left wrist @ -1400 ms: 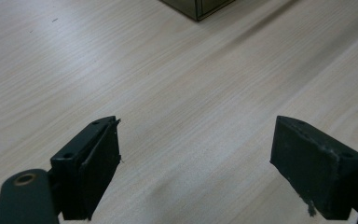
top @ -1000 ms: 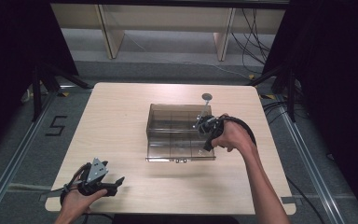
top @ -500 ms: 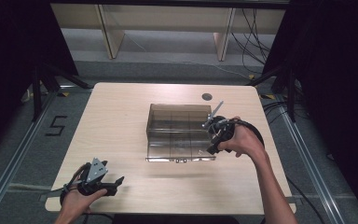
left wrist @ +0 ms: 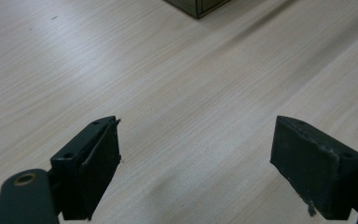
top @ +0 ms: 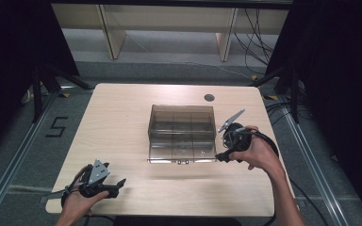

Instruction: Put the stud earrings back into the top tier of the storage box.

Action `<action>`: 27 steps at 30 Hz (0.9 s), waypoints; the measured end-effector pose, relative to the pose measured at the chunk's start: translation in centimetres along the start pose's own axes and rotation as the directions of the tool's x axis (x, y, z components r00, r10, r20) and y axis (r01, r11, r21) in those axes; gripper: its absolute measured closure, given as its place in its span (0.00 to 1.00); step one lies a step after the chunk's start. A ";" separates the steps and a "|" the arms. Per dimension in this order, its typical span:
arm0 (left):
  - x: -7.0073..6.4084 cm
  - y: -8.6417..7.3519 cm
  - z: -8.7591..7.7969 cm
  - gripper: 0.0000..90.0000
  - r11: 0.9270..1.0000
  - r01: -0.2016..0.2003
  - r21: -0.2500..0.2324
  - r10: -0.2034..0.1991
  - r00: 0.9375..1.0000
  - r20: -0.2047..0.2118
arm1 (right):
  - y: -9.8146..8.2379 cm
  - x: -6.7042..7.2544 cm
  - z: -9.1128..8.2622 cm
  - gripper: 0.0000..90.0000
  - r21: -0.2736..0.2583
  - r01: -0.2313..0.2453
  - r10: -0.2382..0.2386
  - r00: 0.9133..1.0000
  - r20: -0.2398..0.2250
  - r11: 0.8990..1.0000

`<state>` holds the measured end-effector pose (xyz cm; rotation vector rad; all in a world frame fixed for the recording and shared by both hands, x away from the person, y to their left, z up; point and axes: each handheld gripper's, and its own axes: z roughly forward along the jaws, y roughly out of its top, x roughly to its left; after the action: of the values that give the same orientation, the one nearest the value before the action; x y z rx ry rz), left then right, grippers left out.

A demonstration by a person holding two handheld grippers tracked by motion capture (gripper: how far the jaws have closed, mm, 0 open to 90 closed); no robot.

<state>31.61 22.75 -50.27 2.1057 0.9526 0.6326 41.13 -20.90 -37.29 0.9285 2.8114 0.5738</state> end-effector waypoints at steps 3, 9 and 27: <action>0.0 0.0 0.0 0.17 1.000 0.005 -0.001 -0.005 1.000 0.009 | -1.0 0.1 0.1 0.38 -0.021 -0.009 0.009 1.000 0.001 1.000; 0.0 0.0 0.0 0.17 1.000 -0.015 0.006 0.015 1.000 0.003 | -3.1 0.4 0.5 0.37 -0.053 -0.041 0.041 0.999 0.003 0.998; 0.0 0.1 0.0 0.17 1.000 0.000 0.002 0.000 1.000 0.004 | -7.8 2.7 1.7 0.29 -0.097 -0.098 0.100 0.995 0.016 0.990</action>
<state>31.64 22.71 -50.25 2.1082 0.9510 0.6278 35.08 -24.48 -41.93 1.0529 2.7045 0.7012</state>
